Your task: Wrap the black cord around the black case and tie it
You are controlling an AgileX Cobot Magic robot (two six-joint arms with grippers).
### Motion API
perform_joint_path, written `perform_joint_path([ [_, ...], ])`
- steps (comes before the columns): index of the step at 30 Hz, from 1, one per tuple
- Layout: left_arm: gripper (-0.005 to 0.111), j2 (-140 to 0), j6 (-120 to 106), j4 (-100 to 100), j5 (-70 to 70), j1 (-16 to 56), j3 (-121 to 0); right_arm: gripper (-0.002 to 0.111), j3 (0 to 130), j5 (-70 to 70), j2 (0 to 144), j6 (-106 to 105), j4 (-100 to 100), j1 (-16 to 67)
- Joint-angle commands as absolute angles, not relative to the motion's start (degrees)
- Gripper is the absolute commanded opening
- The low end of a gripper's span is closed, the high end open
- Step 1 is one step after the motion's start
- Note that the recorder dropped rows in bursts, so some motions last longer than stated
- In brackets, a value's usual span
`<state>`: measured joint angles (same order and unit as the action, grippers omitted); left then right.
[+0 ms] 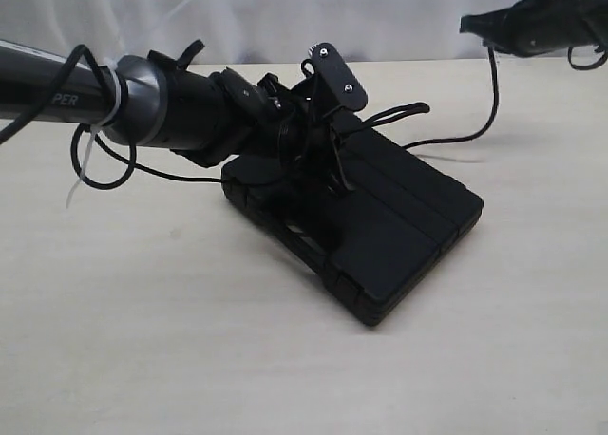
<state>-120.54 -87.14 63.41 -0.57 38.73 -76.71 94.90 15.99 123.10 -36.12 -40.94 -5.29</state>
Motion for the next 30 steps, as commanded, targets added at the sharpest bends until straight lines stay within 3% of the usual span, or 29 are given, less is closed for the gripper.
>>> perform_joint_path([
  [1, 0.000, -120.49, -86.56, 65.25, 0.00, 38.63, -76.70, 0.004, 93.58, 15.26, 115.20, -41.58, -45.20, -4.55],
  [16, 0.000, -120.49, -84.04, 65.40, -0.93, 38.63, -76.70, 0.004, 93.58, 22.26, 101.17, -41.03, -45.39, -4.55],
  [20, 0.000, -120.49, -84.04, 65.16, -3.02, 38.63, -76.70, 0.005, 93.04, 27.29, 102.78, -23.05, -39.52, -6.66],
  [22, 0.000, -120.49, -84.04, 65.16, -3.32, 38.63, -76.70, 0.017, 92.95, 32.31, 106.82, -12.81, -29.01, -8.83],
  [25, 0.000, -120.49, -84.04, 65.16, -2.91, 38.63, -76.70, 0.054, 92.95, 38.98, 115.64, 2.53, -21.04, -12.87],
  [27, 0.000, -120.49, -84.04, 65.02, -2.65, 38.63, -76.79, 0.058, 92.95, 39.69, 120.95, -1.48, -26.53, -12.76],
  [30, 0.000, -120.49, -84.04, 63.65, -2.65, 38.63, -76.79, 0.055, 94.54, 39.13, 126.88, -15.58, -38.08, -9.77],
])
